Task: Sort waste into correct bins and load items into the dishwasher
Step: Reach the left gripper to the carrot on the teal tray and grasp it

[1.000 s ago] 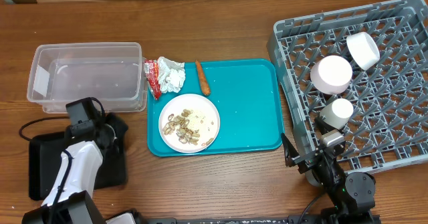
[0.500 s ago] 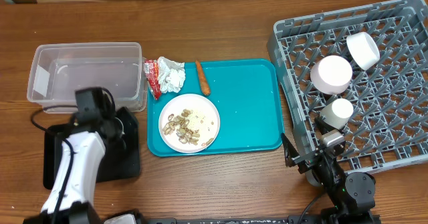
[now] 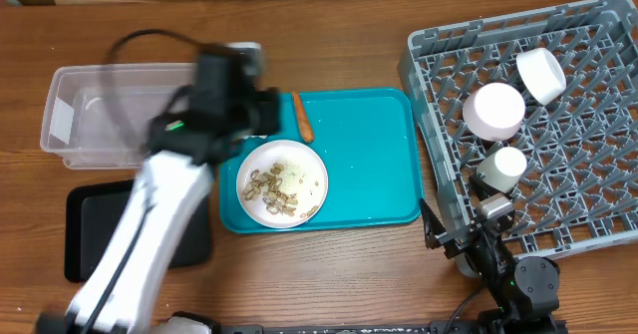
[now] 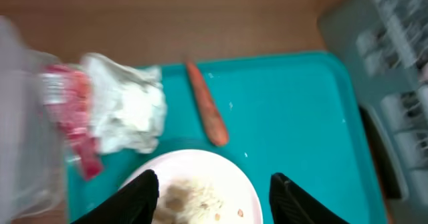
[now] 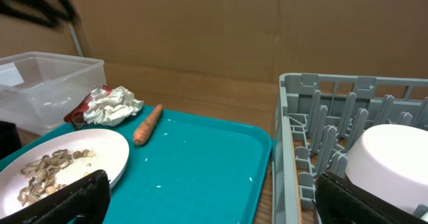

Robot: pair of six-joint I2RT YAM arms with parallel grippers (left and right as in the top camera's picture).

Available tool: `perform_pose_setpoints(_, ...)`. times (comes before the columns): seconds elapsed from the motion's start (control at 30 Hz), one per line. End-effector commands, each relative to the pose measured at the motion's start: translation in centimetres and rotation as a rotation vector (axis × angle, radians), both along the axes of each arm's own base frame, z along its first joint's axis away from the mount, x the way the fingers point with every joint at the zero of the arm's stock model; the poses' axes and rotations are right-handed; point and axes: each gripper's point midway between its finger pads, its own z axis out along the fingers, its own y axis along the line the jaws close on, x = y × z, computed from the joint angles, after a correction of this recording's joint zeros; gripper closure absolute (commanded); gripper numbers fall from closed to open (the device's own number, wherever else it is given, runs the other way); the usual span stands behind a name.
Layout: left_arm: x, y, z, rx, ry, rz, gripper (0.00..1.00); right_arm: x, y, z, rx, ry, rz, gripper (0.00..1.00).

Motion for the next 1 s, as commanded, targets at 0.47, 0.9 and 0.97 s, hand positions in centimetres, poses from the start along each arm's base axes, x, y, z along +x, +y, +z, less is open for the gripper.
perform_pose_setpoints(0.47,7.8,-5.8,-17.4,0.042,0.281,0.134,0.50,0.0,-0.1,0.2,0.006,-0.011,-0.004,0.00)
perform_pose_setpoints(0.9,6.3,-4.3,-18.8,0.112,0.349,0.180,0.61,0.0,-0.1,0.1,0.006,-0.011,-0.004,0.00)
perform_pose_setpoints(0.97,6.3,-4.3,-18.8,0.113,0.349,0.180,0.59,0.0,-0.1,0.1,0.005,-0.011,-0.004,0.00)
